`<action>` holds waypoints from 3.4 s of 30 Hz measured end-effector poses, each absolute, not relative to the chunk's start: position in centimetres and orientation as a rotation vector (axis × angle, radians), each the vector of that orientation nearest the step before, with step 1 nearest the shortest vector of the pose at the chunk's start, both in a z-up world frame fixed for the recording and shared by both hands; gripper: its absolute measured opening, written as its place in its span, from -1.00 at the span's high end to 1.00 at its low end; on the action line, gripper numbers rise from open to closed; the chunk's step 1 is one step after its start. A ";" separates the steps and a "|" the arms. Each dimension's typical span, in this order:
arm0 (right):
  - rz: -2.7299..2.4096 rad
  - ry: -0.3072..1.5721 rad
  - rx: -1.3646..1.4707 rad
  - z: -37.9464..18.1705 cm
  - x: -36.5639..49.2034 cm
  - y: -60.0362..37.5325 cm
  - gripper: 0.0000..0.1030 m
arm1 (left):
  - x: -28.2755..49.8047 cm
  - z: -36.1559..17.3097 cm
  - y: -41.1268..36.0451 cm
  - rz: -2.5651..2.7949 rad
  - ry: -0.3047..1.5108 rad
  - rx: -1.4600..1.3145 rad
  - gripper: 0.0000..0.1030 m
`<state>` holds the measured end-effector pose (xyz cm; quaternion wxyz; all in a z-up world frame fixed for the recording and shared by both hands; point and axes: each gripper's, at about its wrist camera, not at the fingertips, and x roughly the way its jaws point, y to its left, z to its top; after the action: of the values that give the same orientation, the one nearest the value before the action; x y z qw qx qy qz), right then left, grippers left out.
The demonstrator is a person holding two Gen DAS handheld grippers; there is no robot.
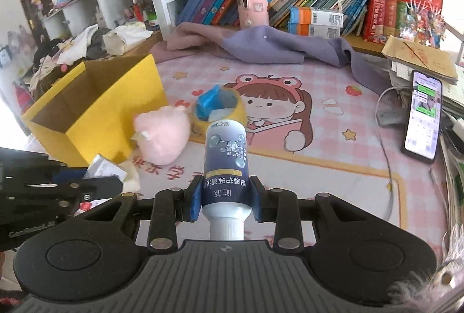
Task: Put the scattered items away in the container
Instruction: 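Lift the medicine box and spray bottle and carry both over the yellow box, then open the left gripper dropping the medicine box while the right releases the spray bottle inside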
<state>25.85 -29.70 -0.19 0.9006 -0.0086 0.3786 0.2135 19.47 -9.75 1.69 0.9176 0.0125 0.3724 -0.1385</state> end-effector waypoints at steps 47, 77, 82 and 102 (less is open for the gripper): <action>0.510 0.793 -0.097 -0.8 5.9 -10.5 0.40 | 3.3 1.5 7.3 -0.260 0.756 0.004 0.75; 0.589 0.793 -0.122 -0.8 7.7 -8.6 0.40 | 5.2 1.3 8.7 -0.192 0.761 -0.010 0.75; 0.593 0.787 -0.113 -0.9 10.2 -8.5 0.40 | 7.3 1.7 9.0 -0.171 0.747 0.000 0.75; 0.647 0.664 -0.147 1.9 23.1 -5.6 0.40 | 19.5 5.3 10.9 -0.099 0.647 0.051 0.75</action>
<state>23.06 -5.56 1.91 0.8918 -0.0708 0.3199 0.3120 19.48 10.91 5.25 0.9466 0.0253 0.3176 -0.0486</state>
